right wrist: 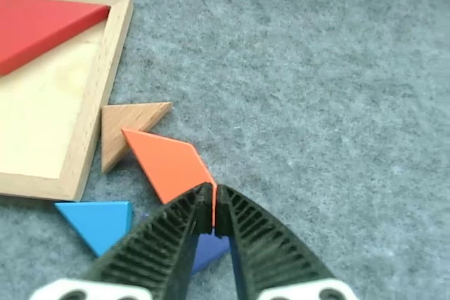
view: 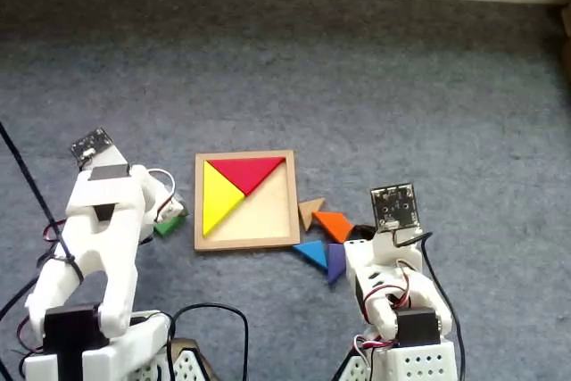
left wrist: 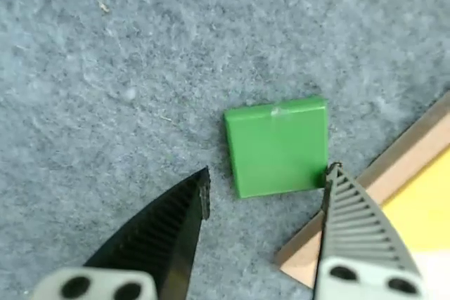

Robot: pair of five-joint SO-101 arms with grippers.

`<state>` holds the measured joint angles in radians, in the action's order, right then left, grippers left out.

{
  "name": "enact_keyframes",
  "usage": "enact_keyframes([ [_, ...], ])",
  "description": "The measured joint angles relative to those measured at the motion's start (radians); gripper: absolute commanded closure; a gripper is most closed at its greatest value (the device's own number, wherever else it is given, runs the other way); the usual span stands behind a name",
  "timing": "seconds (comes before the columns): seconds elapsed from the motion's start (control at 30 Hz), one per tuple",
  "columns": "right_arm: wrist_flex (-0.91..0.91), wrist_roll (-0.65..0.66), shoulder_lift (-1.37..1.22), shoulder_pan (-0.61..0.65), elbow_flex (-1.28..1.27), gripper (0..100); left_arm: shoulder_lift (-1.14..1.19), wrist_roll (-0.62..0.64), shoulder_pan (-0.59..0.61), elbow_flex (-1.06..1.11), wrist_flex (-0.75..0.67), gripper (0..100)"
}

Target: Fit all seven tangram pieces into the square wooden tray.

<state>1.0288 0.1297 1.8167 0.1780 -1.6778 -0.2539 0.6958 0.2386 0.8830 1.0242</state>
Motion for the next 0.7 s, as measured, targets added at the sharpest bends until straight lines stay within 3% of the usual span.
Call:
enact_keyframes([
  [0.23,0.000,0.000,0.000,0.000,0.000,97.6,0.152,0.002,0.000,-0.066,0.009,74],
  [0.43,0.000,0.000,0.000,0.000,0.000,97.6,0.313,0.002,0.000,-0.232,0.118,74],
  [0.7,0.000,0.000,0.000,0.000,0.000,97.6,0.358,0.000,0.000,-0.285,0.150,74],
])
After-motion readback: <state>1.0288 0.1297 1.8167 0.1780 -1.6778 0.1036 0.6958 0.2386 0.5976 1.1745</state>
